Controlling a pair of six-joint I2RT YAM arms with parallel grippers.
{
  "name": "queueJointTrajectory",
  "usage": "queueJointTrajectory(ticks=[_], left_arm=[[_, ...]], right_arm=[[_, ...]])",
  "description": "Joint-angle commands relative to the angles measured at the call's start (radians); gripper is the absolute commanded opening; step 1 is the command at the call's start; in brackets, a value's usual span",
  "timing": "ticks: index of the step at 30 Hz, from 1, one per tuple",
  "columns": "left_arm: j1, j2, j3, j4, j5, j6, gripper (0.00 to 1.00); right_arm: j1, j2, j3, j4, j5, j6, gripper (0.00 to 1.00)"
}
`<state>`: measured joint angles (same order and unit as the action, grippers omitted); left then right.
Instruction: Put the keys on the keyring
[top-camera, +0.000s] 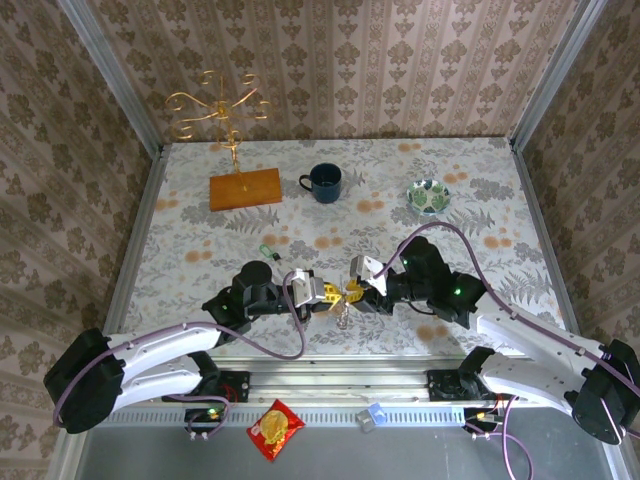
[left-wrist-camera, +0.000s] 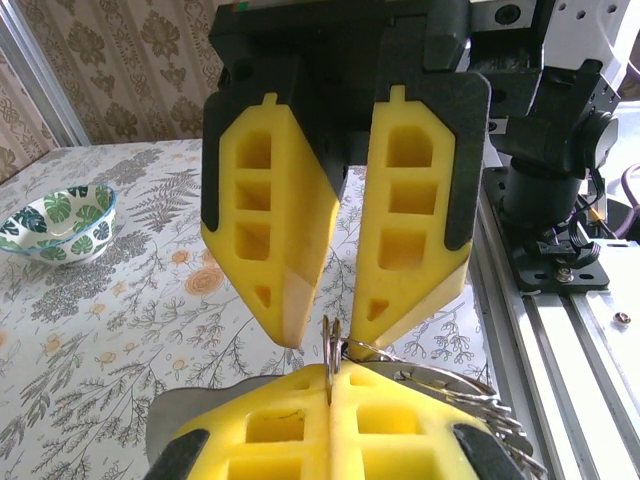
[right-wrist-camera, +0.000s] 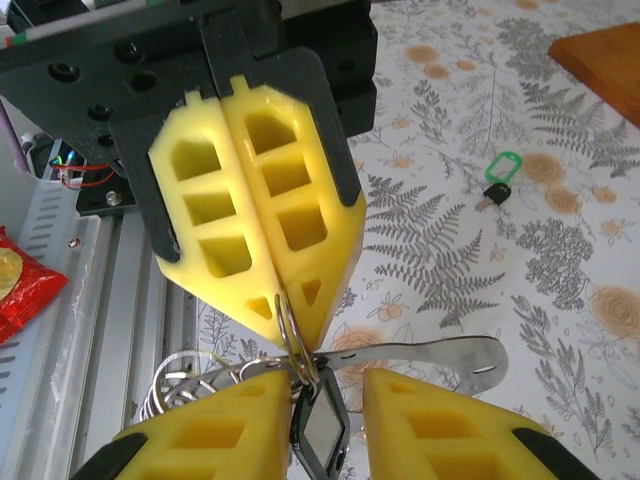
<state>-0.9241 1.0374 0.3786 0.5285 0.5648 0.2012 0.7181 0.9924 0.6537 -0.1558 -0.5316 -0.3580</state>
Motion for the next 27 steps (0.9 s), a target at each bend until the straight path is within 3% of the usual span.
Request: queueJointTrajectory(ticks=[1, 7, 17, 27], left_arm=[[-0.003, -0.006, -0.006, 0.059, 0.025, -0.019, 0.0], [0.0, -0.001, -0.003, 0.061, 0.036, -0.019, 0.0], [-0.001, -0.007, -0.006, 0.065, 0.042, -0.029, 0.0], [-0.001, -0.001, -0.004, 0.082, 0.05, -0.035, 0.0]], right_arm=[[0.002, -0.017, 0.044, -0.039, 0.008, -0.058, 0.27], [0.003, -0.056, 0.055, -0.092, 0.022, -0.086, 0.29], [0.008, 0.016, 0.067, -0.009, -0.016, -0.059, 0.25], [0.014, 0.058, 0.068, 0.018, -0.019, -0.062, 0.15]])
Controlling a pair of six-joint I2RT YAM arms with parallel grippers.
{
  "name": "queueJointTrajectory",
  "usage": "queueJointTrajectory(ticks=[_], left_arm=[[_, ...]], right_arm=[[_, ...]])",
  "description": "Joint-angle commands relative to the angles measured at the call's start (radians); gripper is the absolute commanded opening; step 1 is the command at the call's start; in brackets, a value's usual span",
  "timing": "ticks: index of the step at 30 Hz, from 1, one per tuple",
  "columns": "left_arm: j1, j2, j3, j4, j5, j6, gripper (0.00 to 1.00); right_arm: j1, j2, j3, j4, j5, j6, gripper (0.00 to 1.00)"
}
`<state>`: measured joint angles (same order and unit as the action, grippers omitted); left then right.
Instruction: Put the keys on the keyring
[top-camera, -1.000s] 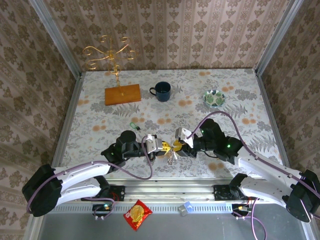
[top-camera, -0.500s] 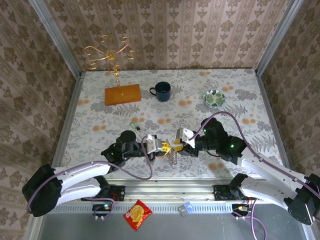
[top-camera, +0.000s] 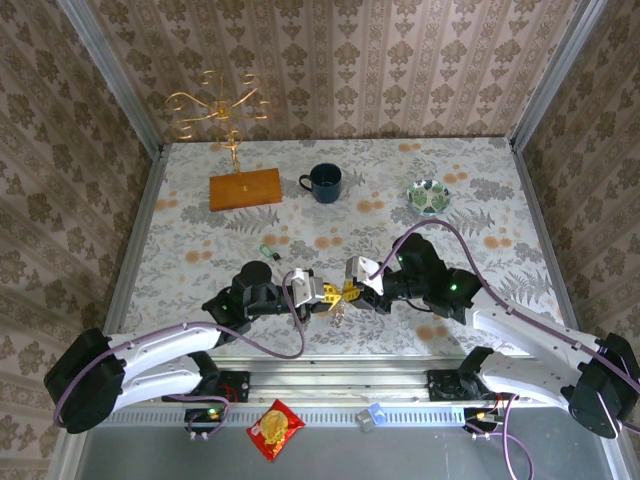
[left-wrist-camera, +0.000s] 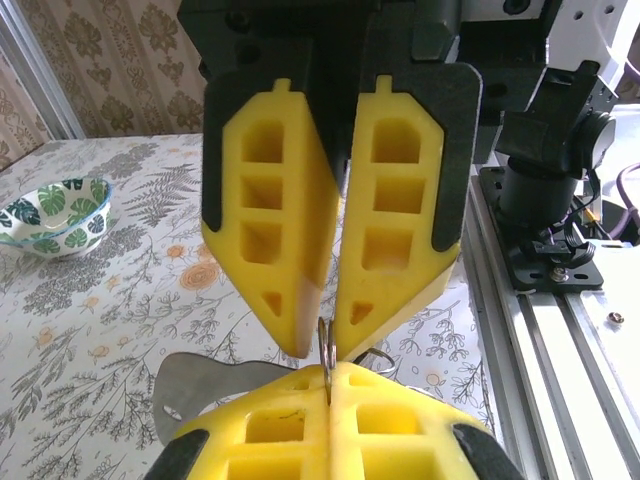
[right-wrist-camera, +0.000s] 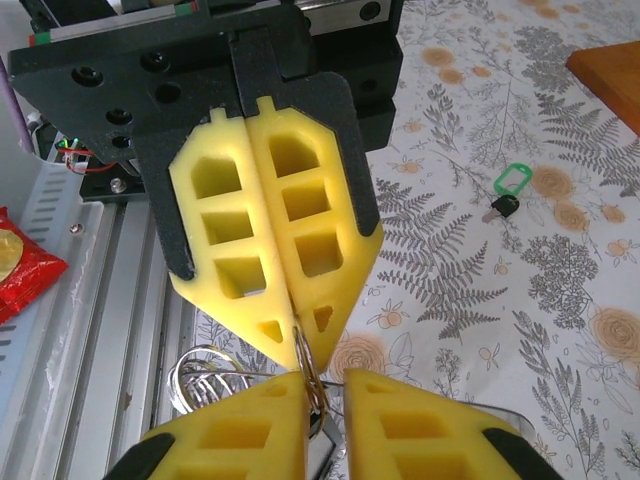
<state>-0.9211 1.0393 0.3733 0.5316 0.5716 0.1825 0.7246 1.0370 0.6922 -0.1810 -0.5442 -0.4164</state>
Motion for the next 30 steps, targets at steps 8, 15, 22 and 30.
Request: queueJointTrajectory(ticks=[8, 15, 22, 30], left_arm=[[-0.003, -0.01, -0.002, 0.078, 0.019, -0.018, 0.0], [-0.006, -0.064, 0.035, -0.097, -0.046, 0.052, 0.25], [-0.018, -0.053, 0.117, -0.281, -0.067, 0.151, 0.25], [-0.021, -0.028, 0.156, -0.321, -0.064, 0.187, 0.21]], right_arm=[[0.006, 0.028, 0.058, -0.002, -0.017, -0.038, 0.0], [0.015, 0.037, 0.143, -0.186, 0.046, -0.131, 0.0], [0.063, 0.094, 0.247, -0.34, 0.139, -0.214, 0.0], [0.126, 0.166, 0.346, -0.461, 0.229, -0.282, 0.0]])
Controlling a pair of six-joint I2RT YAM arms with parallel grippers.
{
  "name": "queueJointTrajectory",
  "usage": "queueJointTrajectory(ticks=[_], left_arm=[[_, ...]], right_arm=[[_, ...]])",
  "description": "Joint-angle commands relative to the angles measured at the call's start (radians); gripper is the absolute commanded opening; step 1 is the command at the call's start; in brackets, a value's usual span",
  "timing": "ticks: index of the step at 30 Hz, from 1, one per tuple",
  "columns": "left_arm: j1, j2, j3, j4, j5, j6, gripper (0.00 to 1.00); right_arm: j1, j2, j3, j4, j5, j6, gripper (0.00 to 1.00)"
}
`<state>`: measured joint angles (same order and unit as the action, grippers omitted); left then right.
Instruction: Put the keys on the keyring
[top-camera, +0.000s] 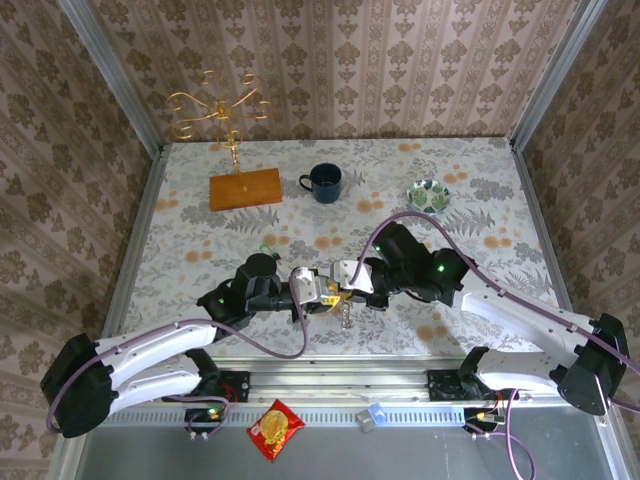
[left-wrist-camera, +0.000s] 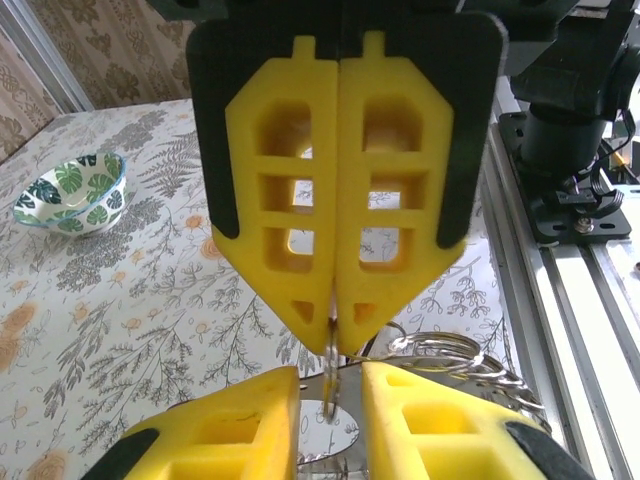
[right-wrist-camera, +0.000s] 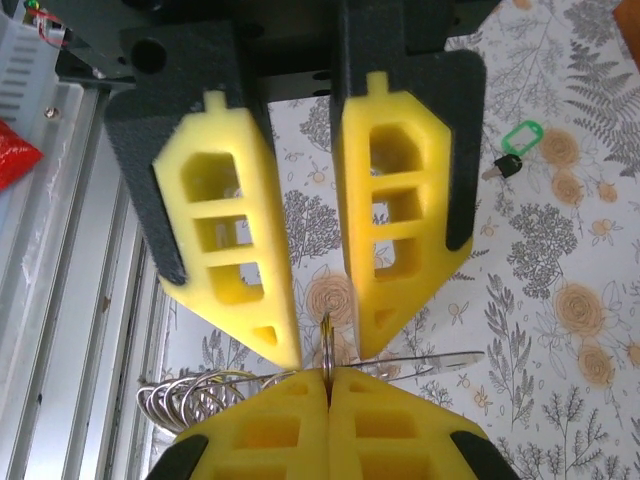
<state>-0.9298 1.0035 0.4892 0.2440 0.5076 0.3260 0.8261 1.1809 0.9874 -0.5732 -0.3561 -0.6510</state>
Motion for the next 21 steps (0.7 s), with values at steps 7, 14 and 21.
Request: queueJointTrajectory(ticks=[7, 14, 21], left_arm=[[-0.012, 0.015, 0.06, -0.052, 0.001, 0.064, 0.09], [-0.011, -0.007, 0.031, -0.008, 0.008, 0.042, 0.0], [-0.011, -0.005, -0.034, 0.133, 0.037, -0.032, 0.0]], right_arm=[[0.063, 0.063, 0.093, -0.108, 0.071, -0.073, 0.0], [0.0, -0.038, -0.028, 0.067, -0.054, 0.058, 0.06], [-0.084, -0.146, -0.199, 0.302, -0.172, 0.208, 0.31]])
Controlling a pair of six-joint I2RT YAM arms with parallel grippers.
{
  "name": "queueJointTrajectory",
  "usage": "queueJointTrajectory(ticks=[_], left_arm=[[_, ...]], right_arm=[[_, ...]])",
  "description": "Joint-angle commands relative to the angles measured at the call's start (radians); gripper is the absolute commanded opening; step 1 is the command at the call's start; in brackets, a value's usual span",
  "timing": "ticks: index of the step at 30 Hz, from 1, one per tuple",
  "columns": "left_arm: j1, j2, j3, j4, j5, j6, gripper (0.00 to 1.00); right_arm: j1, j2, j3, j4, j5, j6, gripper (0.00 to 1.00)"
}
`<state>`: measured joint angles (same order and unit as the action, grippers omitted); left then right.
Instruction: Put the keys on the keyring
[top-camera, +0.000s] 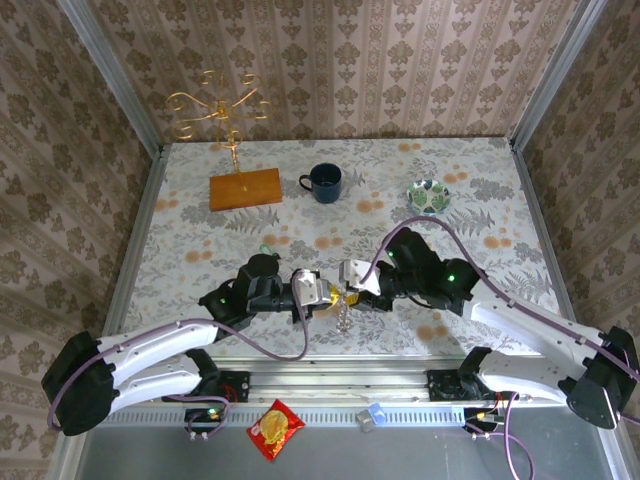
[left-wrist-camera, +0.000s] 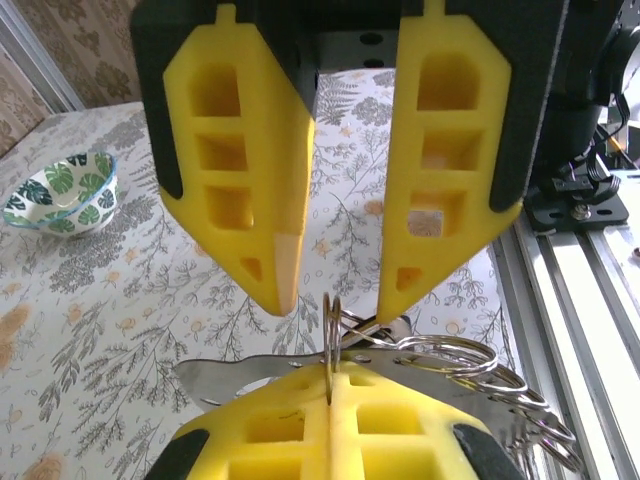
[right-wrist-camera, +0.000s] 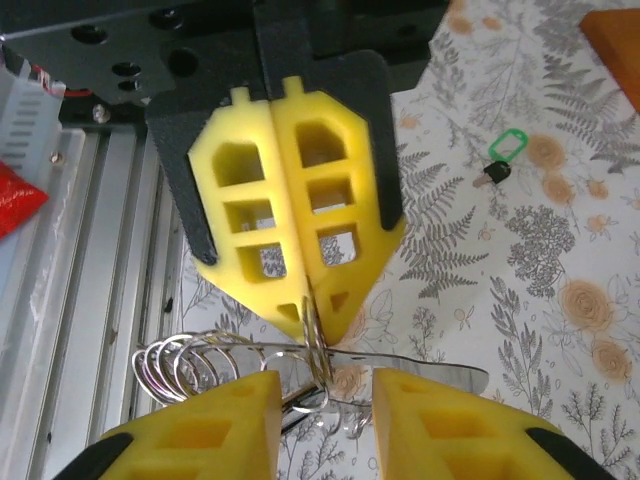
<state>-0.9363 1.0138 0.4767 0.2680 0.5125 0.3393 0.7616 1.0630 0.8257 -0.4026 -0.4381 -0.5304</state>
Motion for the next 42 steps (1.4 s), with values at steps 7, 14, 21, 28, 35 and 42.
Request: queueJointTrajectory(ticks=[7, 14, 21, 28, 35, 42], left_arm=[[-0.004, -0.013, -0.054, 0.181, 0.05, -0.083, 0.0], [-0.004, -0.009, -0.065, 0.218, 0.063, -0.101, 0.0], [-0.003, -0.027, -0.063, 0.202, 0.034, -0.097, 0.09], [-0.003, -0.038, -0.008, 0.046, -0.003, -0.031, 0.29], [-0.003, -0.015, 0.04, -0.029, -0.005, 0.009, 0.31], [-0.004, -0.01, 0.053, -0.037, 0.002, 0.021, 0.31]], right_arm=[[-0.031, -0.034, -0.089, 0.193, -0.122, 0.109, 0.3], [-0.031, -0.012, -0.096, 0.214, -0.143, 0.108, 0.16], [-0.031, -0.003, -0.044, 0.116, -0.142, 0.048, 0.0], [-0.027, 0.024, 0.036, -0.014, -0.114, -0.028, 0.0], [-0.011, 0.069, 0.117, -0.107, -0.077, -0.077, 0.0], [-0.004, 0.084, 0.142, -0.129, -0.072, -0.091, 0.0]])
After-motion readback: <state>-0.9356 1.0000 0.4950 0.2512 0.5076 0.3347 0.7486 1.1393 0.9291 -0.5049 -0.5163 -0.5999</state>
